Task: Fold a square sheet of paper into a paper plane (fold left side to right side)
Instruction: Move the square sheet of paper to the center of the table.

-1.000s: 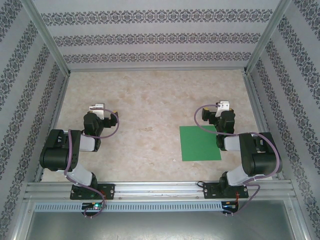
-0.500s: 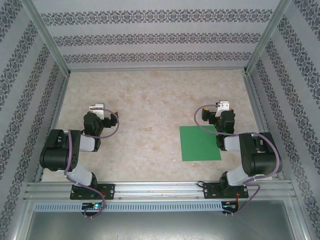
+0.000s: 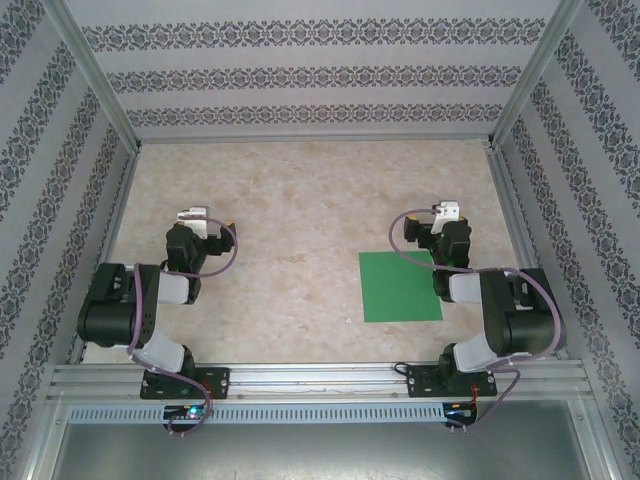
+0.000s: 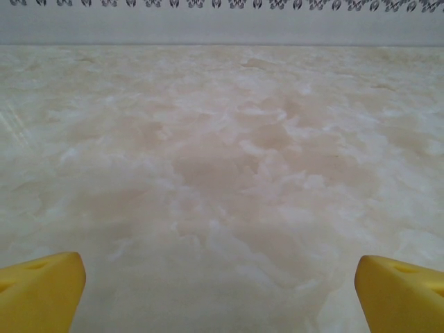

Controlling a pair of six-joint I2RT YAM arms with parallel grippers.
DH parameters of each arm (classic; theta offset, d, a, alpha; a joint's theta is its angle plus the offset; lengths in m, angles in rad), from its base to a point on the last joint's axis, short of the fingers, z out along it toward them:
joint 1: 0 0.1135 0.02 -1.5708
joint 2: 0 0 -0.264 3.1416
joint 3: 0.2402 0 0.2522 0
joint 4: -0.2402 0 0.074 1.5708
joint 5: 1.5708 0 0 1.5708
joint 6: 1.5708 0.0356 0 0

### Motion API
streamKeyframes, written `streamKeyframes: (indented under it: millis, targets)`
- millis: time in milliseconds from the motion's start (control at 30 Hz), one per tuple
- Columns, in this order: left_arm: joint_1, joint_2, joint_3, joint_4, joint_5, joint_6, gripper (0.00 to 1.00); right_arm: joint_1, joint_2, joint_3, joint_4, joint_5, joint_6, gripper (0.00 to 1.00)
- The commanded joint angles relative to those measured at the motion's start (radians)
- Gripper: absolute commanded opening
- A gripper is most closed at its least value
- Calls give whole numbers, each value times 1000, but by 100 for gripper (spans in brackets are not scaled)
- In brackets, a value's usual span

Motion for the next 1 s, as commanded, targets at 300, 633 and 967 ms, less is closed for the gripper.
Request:
streamKeyframes:
  millis: [300,633,967]
  targets:
    - [16,-603,189,-892,24,-351,99,-8,-406,252,-949,-121,292,97]
    - [-1,-762,112,-1102,359,-702,100,5,-429,261,-1317,-433,439,81]
    - [-230,-709,49,-1027,278,-775,100,163,-252,204,-1254,-440,475,74]
